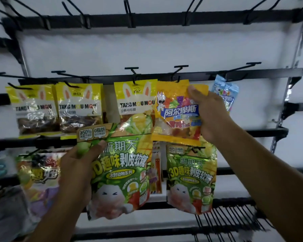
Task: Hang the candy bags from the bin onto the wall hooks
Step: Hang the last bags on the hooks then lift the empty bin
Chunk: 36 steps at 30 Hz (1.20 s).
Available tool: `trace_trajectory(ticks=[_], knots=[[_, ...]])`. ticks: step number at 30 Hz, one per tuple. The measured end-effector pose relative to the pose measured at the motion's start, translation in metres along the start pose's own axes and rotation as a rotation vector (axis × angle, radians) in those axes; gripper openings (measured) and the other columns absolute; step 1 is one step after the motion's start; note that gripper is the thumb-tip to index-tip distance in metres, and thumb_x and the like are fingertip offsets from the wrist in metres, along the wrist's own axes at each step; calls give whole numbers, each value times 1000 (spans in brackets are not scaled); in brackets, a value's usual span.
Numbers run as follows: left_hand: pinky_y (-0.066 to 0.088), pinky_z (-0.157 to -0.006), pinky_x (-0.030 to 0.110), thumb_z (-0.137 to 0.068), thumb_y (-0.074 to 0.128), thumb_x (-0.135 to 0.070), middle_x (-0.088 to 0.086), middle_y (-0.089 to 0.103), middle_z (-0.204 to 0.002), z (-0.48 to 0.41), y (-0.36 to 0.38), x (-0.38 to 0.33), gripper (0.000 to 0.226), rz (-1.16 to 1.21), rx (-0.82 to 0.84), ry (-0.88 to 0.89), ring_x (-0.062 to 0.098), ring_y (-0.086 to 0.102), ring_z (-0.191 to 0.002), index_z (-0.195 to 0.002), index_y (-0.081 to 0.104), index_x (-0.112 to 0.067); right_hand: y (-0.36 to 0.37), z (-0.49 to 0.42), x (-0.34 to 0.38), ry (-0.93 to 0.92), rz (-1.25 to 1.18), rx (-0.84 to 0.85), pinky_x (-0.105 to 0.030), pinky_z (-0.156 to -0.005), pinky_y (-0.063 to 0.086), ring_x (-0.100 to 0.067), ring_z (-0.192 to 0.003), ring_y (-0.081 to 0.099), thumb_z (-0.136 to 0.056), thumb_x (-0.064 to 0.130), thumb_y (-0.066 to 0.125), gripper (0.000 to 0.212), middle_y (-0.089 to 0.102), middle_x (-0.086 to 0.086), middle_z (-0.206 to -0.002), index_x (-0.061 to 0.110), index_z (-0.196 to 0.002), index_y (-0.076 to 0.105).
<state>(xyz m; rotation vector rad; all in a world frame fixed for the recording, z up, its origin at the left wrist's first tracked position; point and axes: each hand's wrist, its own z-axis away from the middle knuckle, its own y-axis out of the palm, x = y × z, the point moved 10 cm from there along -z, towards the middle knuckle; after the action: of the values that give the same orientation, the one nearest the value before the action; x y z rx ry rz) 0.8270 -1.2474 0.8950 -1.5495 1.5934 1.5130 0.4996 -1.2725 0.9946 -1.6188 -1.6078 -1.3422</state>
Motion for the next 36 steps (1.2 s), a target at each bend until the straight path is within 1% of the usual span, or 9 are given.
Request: trace_trajectory(ticks=[4, 9, 13, 18, 21, 26, 30, 34, 36], knots=[[57, -78, 54, -73, 75, -13, 11, 76, -78, -4, -1, 5, 4, 13, -6, -17, 31, 74, -70, -69, 74, -16, 2, -38, 5, 5, 73, -20, -26, -53, 49, -24, -91, 71, -84, 49, 70, 47, 69, -1, -103, 20, -116, 52], [57, -74, 50, -60, 82, -23, 10, 76, -76, -7, 4, 7, 10, 15, 13, -14, 35, 74, -73, -65, 75, -19, 11, -56, 14, -51, 109, -21, -46, -83, 51, -30, -98, 68, -89, 44, 67, 23, 70, -4, -94, 23, -83, 61], [59, -71, 49, -39, 87, -37, 13, 76, -84, -9, 12, 5, 43, 22, 48, -9, 35, 74, -76, -76, 76, -18, 10, -61, 15, -56, 109, -46, -53, -98, 48, -32, -106, 65, -89, 41, 68, 20, 70, -2, -97, 25, -81, 60], [58, -80, 51, -68, 76, -16, 10, 77, -84, -13, 23, -1, 3, 35, 50, -5, 33, 74, -81, -71, 76, -19, 12, -62, 20, -77, 140, -37, -45, -88, 52, -27, -95, 69, -90, 37, 68, 23, 70, 3, -81, 23, -72, 62], [60, -74, 47, -75, 75, -13, 6, 77, -81, -13, 30, -6, 14, 62, 71, 18, 31, 74, -81, -65, 75, -22, 17, -61, 22, -92, 164, -7, -34, -71, 53, -19, -76, 67, -92, 36, 66, 22, 69, 3, -78, 21, -76, 62], [61, -66, 38, -79, 73, -10, 5, 77, -83, -13, 36, -13, 13, 75, 67, 43, 25, 75, -79, -72, 77, -20, 17, -58, 19, -69, 146, 5, -40, -82, 53, -23, -95, 69, -92, 39, 65, 16, 72, 0, -95, 27, -82, 60], [61, -66, 40, -81, 73, -9, 8, 77, -87, -13, 38, -15, 8, 81, 51, 21, 28, 75, -81, -82, 75, -16, 17, -54, 20, -112, 115, -5, -26, -58, 57, -11, -67, 70, -95, 31, 63, 19, 70, 5, -77, 26, -78, 58], [60, -63, 38, -83, 72, -8, 6, 77, -85, -14, 41, -16, 9, 93, 56, 2, 26, 75, -77, -86, 73, -16, 16, -54, 19, -146, 172, -30, -46, -82, 59, -28, -90, 72, -94, 30, 65, 17, 75, -8, -93, 23, -79, 67], [59, -65, 38, -82, 73, -9, 5, 77, -83, -15, 42, -15, 9, 94, 51, -11, 26, 75, -75, -83, 72, -18, 13, -57, 16, -157, 210, -35, -45, -86, 58, -26, -93, 71, -93, 29, 66, 16, 74, -4, -89, 23, -79, 69]])
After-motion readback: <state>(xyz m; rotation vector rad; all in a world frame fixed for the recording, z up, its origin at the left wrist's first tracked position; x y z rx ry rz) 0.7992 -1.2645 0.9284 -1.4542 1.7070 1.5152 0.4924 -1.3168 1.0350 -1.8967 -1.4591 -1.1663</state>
